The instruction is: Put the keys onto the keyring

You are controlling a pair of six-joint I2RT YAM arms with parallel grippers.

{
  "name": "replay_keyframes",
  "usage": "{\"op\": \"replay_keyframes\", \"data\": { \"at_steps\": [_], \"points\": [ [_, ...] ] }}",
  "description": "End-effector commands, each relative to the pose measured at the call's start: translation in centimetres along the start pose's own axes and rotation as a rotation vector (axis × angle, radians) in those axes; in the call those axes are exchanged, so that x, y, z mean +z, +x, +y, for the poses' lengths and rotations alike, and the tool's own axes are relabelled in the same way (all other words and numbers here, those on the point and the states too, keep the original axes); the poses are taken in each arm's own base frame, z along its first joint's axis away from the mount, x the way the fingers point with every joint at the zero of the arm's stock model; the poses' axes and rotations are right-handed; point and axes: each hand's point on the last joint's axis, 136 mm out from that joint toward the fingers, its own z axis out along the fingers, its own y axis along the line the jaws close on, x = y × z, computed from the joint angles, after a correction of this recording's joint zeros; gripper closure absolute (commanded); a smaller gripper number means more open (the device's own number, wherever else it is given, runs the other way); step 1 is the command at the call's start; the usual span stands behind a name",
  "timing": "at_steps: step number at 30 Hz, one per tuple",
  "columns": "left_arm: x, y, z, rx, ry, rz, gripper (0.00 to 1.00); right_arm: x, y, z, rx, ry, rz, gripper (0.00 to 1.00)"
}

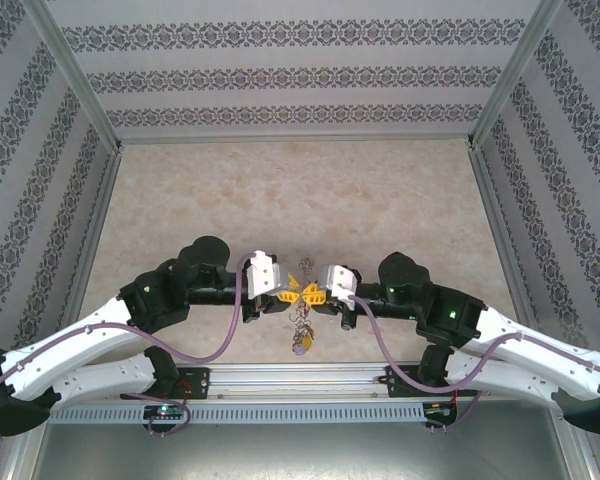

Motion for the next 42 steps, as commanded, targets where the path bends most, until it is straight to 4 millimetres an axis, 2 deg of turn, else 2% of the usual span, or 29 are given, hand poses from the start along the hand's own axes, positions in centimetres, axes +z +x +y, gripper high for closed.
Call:
{"op": "replay_keyframes", "data": {
  "at_steps": [1, 8, 17, 27, 31, 33, 38, 42],
  "points": [
    [-0.4, -0.1, 0.4, 0.045, -0.03, 0.036, 0.81, -0.3, -2.0, -0.3, -0.03, 0.006, -0.042, 1.0],
    [0.5, 1.7, 0.4, 0.035, -0.019, 0.115, 0.81, -0.2, -2.3, -0.4, -0.032, 0.006, -0.047, 1.0],
    [0.7, 2.1, 0.1, 0.034, -0.007, 0.123, 0.81, 0.0, -2.4, -0.3, -0.032, -0.004, -0.047, 1.0],
    [1.3, 1.6, -0.4, 0.03, 0.03, 0.087, 0.99, -0.3, -2.7, 0.0, -0.034, -0.019, -0.06, 1.0],
    [0.6, 0.6, -0.8, 0.047, 0.035, 0.035, 1.0, -0.5, -2.4, -0.1, -0.025, -0.007, -0.052, 1.0],
    [0.0, -0.1, -0.8, 0.058, 0.022, 0.001, 1.0, -0.5, -2.2, -0.1, -0.02, -0.006, -0.053, 0.96],
    [-1.3, -1.4, -1.0, 0.066, -0.001, -0.08, 1.0, -0.5, -2.0, -0.1, -0.01, -0.001, -0.064, 0.76],
    [-1.6, -1.8, -1.1, 0.058, 0.0, -0.112, 1.0, -0.5, -1.7, -0.2, -0.003, 0.008, -0.056, 0.72]
  ]
}}
